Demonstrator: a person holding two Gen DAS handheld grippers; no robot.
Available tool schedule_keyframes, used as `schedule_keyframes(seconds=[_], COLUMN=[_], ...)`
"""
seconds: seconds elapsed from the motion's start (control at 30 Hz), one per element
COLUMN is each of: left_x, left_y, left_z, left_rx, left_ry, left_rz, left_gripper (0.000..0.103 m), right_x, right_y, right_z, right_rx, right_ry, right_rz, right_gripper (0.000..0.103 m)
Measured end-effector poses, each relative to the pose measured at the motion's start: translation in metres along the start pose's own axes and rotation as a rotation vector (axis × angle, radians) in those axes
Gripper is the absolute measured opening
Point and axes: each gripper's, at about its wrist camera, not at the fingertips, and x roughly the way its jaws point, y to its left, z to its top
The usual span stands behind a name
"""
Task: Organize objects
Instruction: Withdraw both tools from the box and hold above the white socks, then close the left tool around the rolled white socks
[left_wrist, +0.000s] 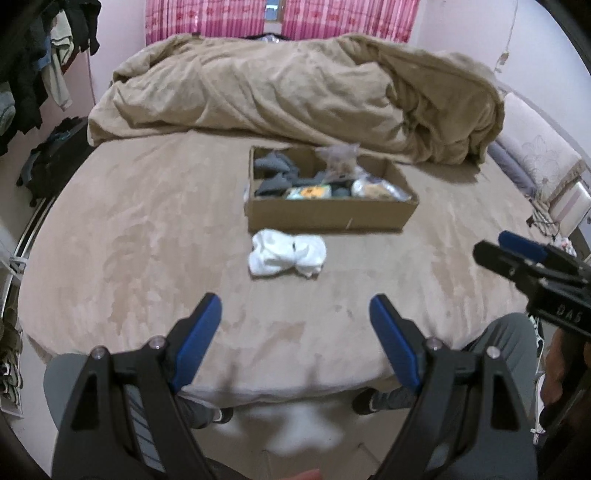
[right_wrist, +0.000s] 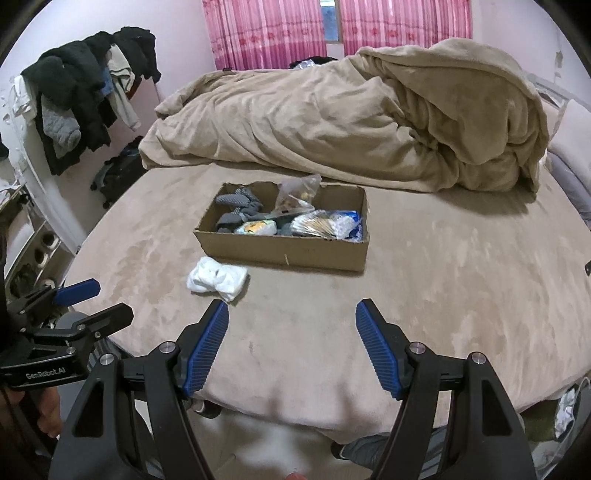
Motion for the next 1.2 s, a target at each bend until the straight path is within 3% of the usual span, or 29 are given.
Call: schedule_keyframes(seconds=[0.27,0.5,0.73,0.83,0.97,1.1,1.2], left_x=[0.049,0.087,0.127,0.146,0.168,0.19,0.19], left_y=[-0.006,-0.009,-0.014,-0.009,-0.001,0.003,0.003], left_z=[-0.007,0.002,0.02,0.027,0.033,0.031,0.028], left_rx=[0.036,0.056,0.093,0.092,0.069,0.064,0.071], left_ry=[0.048,0.017,0.001,0.01,0.037,0.091,0.077], left_rz=[-0.004,0.063,0.081,0.081,0.065,0.046,0.049], left_gripper=[0.085,0.089,0.089,0.09,0.099,0.099,0.099], right_x=[0.039,0.075,0.106,0.119,0.134,0.145,0.15], right_y=[-0.016,-0.027,-0.035,-0.04,-0.042,-0.042,-0.041], right_z=[-0.009,-0.008,-0.006,-0.006,-0.002,0.002,0.004], right_rx=[0.022,0.034,0.042,0.054,0.057,0.053,0.055], right_ry=[0.04,0.071,0.086,0.095,0.102,0.102,0.107], right_rz=[-0.006,-0.003,0.008,0.007,0.01,0.015,0.018], right_gripper=[0.075,0.075,0.075,0.075,0.075,0.075,0.075])
